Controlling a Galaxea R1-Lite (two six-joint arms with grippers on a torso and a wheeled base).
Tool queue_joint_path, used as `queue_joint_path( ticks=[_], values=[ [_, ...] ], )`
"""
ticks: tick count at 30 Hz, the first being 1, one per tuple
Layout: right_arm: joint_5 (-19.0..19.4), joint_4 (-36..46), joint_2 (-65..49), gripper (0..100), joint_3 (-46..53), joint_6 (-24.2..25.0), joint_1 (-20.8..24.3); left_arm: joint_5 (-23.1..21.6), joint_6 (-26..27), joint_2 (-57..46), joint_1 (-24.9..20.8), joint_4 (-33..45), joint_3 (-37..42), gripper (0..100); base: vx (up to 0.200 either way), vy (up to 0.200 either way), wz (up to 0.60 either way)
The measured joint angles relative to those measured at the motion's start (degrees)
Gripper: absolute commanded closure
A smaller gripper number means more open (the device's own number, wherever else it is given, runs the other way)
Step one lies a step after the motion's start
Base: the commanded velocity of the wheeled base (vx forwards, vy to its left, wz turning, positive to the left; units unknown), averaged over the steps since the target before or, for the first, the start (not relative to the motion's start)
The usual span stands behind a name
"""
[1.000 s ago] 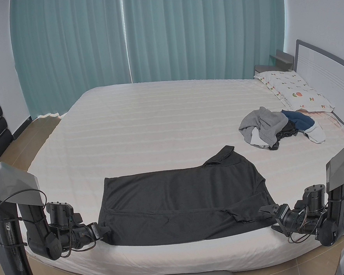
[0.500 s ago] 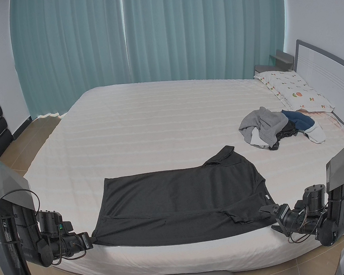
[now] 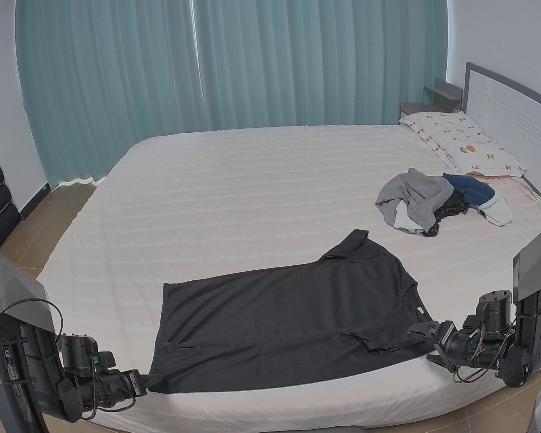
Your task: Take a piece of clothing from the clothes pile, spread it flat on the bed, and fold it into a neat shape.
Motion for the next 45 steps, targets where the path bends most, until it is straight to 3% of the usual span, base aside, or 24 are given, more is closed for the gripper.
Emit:
queue_joint_path(
  ticks=[3, 8, 12, 21, 26, 37, 45],
  values=[
    [0.00, 0.00, 0.00, 0, 0.00, 0.00, 0.00, 0.00, -0.93, -0.26, 0.00, -0.06, -0.35, 0, 0.000, 0.000, 0.00],
    [0.00, 0.00, 0.00, 0, -0.01, 0.00, 0.00, 0.09, -9.03, -2.52, -0.30, -0.02, -3.08, 0, 0.000, 0.000, 0.00],
    [0.00, 0.00, 0.00, 0, -0.01, 0.00, 0.00, 0.20, -11.63, -4.30, -1.41, 1.34, -7.56, 0, 0.000, 0.000, 0.00],
    [0.00, 0.00, 0.00, 0, -0.01, 0.00, 0.05, 0.00, -12.48, -5.91, -3.34, 21.35, -18.97, 0, 0.000, 0.000, 0.00],
    [0.00, 0.00, 0.00, 0, -0.01, 0.00, 0.02, 0.38, -14.09, -6.23, -4.35, 27.92, -24.75, 0, 0.000, 0.000, 0.00],
    [0.00, 0.02, 0.00, 0, -0.01, 0.00, 0.00, 0.74, -14.77, -5.60, -5.95, 28.77, -26.40, 0, 0.000, 0.000, 0.00],
    [0.00, 0.00, 0.00, 0, -0.01, 0.00, 0.00, 3.69, -14.59, -4.97, -6.91, 28.82, -25.99, 0, 0.000, 0.000, 0.00]
  ],
)
